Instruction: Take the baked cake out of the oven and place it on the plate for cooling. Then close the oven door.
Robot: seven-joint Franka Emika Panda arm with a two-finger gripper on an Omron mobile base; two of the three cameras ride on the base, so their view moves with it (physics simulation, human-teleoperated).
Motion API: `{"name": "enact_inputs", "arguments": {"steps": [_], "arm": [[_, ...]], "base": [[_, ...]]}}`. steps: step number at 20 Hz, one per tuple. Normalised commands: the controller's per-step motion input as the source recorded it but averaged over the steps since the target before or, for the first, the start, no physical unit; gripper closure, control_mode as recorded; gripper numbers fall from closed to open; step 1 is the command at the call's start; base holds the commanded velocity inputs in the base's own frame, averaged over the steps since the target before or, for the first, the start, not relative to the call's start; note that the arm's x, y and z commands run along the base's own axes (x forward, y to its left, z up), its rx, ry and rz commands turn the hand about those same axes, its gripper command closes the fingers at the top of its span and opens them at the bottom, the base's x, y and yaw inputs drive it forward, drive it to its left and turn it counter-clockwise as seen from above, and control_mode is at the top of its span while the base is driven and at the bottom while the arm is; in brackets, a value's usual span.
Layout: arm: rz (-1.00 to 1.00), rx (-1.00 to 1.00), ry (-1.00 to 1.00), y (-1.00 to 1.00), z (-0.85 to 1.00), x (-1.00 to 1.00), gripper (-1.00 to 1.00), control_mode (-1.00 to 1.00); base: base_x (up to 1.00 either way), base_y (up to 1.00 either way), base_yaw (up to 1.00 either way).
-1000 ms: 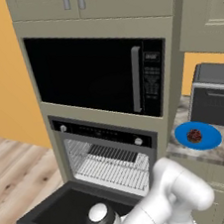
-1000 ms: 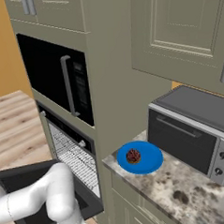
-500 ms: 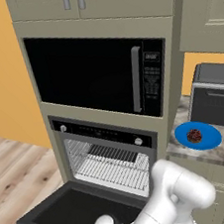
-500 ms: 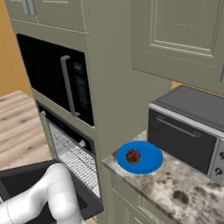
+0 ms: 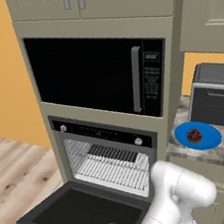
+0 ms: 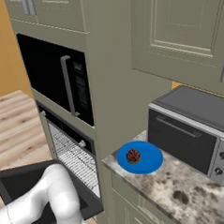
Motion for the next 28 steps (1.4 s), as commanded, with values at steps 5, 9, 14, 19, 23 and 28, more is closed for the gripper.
{"name": "enact_inputs", "arguments": {"steps": [5, 9, 14, 19, 23, 28], "arm": [[0.0, -0.16, -0.14, 0.0, -0.92, 0.0, -1.0, -1.0], [0.0, -0.16, -0.16, 0.01, -0.82, 0.0, -1.0, -1.0], [0.0, -0.14, -0.12, 0.12, -0.77, 0.0, -1.0, -1.0], [0.0, -0.08, -0.07, 0.2, -0.41, 0.0, -1.0, -1.0], [-0.03, -0.02, -0.04, 0.16, -0.19, 0.04, -1.0, -1.0], [-0.05, -0.06, -0.01, 0.46, -0.41, 0.0, -1.0, -1.0]], "base": [[0.0, 0.0, 0.0], [0.0, 0.0, 0.0], [0.0, 0.0, 0.0], [0.0, 0.0, 0.0], [0.0, 0.0, 0.0], [0.0, 0.0, 0.0]]}}
